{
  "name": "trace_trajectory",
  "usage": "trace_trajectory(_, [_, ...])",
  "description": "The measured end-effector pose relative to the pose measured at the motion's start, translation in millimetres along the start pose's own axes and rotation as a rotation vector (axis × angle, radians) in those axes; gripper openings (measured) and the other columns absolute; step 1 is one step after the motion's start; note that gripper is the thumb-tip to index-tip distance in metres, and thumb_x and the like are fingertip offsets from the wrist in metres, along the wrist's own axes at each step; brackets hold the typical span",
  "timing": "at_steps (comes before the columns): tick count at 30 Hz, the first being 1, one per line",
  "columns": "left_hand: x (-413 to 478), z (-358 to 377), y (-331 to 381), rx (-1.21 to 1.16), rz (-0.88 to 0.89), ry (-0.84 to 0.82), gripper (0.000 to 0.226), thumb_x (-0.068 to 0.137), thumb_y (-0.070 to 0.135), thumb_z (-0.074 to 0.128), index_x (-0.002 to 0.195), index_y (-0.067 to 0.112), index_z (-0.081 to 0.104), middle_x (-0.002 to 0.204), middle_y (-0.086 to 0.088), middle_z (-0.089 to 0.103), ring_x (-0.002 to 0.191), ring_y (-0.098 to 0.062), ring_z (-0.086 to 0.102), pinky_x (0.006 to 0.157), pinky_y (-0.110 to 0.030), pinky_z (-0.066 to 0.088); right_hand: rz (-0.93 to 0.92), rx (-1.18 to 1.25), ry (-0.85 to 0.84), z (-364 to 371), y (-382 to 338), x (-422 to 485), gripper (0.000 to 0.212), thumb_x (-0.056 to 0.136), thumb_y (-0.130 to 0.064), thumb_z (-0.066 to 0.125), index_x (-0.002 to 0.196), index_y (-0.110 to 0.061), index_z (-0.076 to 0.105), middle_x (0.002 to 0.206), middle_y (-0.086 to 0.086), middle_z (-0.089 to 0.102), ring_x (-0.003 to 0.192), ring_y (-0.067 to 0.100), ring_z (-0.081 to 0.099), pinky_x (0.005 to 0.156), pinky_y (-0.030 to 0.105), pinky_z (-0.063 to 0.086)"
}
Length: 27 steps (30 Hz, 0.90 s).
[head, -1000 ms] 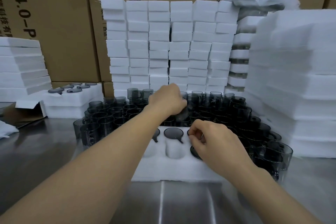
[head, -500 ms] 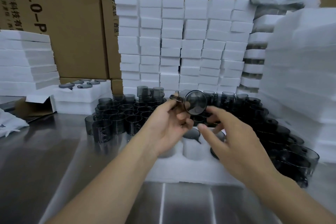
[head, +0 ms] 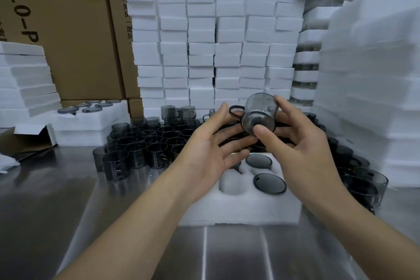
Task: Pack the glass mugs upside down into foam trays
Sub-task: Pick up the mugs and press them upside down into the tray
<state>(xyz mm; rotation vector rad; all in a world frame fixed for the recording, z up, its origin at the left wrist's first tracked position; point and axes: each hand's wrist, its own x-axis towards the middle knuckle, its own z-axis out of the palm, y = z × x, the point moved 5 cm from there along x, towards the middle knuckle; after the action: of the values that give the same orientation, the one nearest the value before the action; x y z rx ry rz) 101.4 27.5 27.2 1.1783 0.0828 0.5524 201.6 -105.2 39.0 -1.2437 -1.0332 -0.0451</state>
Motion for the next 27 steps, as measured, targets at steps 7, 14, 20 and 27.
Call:
trace_trajectory(7, [-10,24,6,0.111,0.084,0.007,0.042,0.097,0.052,0.070,0.126,0.023,0.078,0.120,0.001,0.079,0.109,-0.015,0.077,0.085,-0.027,0.060,-0.038,0.008,0.079,-8,-16,1,0.062,0.096,-0.049,0.076,0.153,-0.040,0.054,0.117,-0.014,0.075,0.104,0.008,0.074,0.079,0.017,0.059])
trace_trajectory(14, [-19,37,24,0.084,0.281,0.072,0.054,0.086,0.055,0.074,0.126,0.018,0.077,0.109,-0.003,0.081,0.096,-0.013,0.078,0.080,-0.021,0.060,-0.135,0.142,0.086,-7,-40,0,0.052,0.096,-0.040,0.078,0.143,-0.025,0.062,0.120,-0.011,0.078,0.101,0.009,0.077,0.077,0.016,0.058])
trace_trajectory(20, [-19,35,22,0.043,0.265,0.066,0.039,0.085,0.057,0.074,0.109,0.028,0.084,0.109,0.003,0.081,0.096,-0.011,0.078,0.082,-0.022,0.061,-0.203,0.099,-0.004,-4,-40,-1,0.059,0.105,-0.028,0.069,0.160,-0.025,0.048,0.134,-0.015,0.072,0.102,0.009,0.074,0.070,0.020,0.060])
trace_trajectory(27, [-20,34,15,0.002,0.211,0.053,0.030,0.086,0.053,0.076,0.101,0.029,0.085,0.099,0.005,0.080,0.086,-0.010,0.076,0.078,-0.023,0.061,-0.158,0.082,0.071,-7,-37,-2,0.056,0.100,-0.042,0.066,0.154,-0.031,0.055,0.126,-0.021,0.074,0.088,0.010,0.072,0.067,0.021,0.060])
